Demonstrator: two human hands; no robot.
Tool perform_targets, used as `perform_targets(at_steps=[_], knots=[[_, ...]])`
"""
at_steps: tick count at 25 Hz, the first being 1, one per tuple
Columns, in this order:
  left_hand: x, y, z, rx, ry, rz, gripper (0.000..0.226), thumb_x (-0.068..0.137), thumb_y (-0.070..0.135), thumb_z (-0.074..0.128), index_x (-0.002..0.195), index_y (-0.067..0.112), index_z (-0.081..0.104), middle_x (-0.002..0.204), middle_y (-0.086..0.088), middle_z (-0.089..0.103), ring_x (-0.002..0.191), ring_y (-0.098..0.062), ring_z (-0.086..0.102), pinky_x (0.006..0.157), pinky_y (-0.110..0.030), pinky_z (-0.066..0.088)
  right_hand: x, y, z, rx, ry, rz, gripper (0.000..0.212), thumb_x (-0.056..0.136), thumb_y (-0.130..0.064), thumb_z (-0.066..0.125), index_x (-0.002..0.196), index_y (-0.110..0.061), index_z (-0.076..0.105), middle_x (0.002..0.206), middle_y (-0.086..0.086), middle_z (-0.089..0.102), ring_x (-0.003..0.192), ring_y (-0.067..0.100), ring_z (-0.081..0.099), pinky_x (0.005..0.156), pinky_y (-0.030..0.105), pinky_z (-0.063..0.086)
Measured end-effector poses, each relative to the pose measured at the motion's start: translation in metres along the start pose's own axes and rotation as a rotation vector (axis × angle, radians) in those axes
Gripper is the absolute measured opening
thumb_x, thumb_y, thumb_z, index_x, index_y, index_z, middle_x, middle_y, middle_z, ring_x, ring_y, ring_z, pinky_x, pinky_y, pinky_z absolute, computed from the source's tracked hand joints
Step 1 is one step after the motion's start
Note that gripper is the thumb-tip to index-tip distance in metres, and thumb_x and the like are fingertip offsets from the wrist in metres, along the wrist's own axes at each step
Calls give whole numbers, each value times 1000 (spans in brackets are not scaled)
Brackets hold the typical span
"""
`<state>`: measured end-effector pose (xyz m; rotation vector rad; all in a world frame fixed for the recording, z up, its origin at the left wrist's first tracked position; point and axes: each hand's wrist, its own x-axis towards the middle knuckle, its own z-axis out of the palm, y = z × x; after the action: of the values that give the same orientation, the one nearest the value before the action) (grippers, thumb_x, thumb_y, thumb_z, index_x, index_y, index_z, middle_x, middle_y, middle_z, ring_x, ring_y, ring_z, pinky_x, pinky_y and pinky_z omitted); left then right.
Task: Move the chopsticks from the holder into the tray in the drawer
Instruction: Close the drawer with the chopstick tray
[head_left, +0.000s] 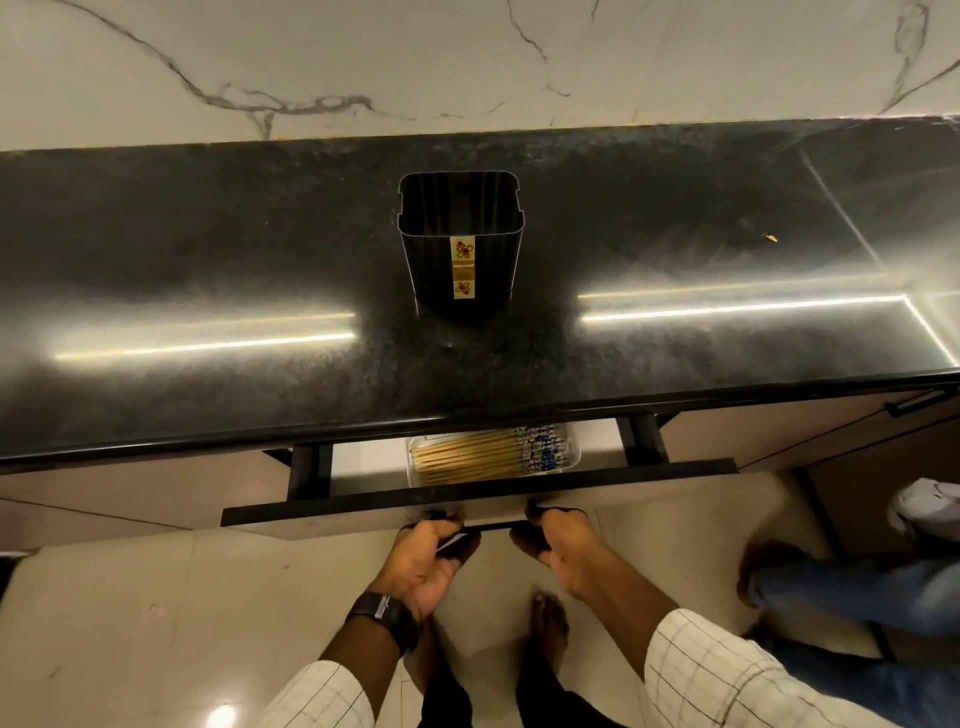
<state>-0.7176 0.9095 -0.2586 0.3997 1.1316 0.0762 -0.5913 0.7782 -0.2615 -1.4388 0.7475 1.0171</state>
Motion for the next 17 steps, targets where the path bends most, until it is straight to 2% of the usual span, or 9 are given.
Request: perform_targets(at_steps=[3,7,11,13,17], knots=[[11,0,10,-85,-3,30,38,97,-12,50,132,2,59,136,-24,62,130,-38,56,113,-53,43,8,-6,6,80,-32,-20,29,99,6,60,128,2,58,130,26,63,121,39,63,92,44,58],[24,4,25,-151,5,78,35,98,-9,53,129,3,62,134,-21,65,124,-36,60,111,-50,46,19,-13,15,144,-55,-23,30,100,6,56,130,0,59,132,23,63,119,36,63,104,47,55],[34,15,41,-190,42,128,45,99,-10,49,141,5,55,139,-19,61,129,-33,58,111,-51,45,23,-24,23,195,-84,-18,34,102,6,51,135,-2,60,125,21,66,115,34,64,97,43,55],[39,20,48,-211,61,137,48,99,-12,46,144,5,52,140,-20,59,131,-34,55,111,-52,44,22,-31,24,197,-102,-23,37,103,6,50,138,-4,59,120,20,67,119,36,63,100,45,54],[41,25,55,-220,49,134,49,97,-13,50,142,5,54,137,-20,59,132,-38,53,110,-52,45,11,-35,18,142,-176,-70,47,103,6,50,147,-11,52,138,21,61,132,38,57,114,51,45]])
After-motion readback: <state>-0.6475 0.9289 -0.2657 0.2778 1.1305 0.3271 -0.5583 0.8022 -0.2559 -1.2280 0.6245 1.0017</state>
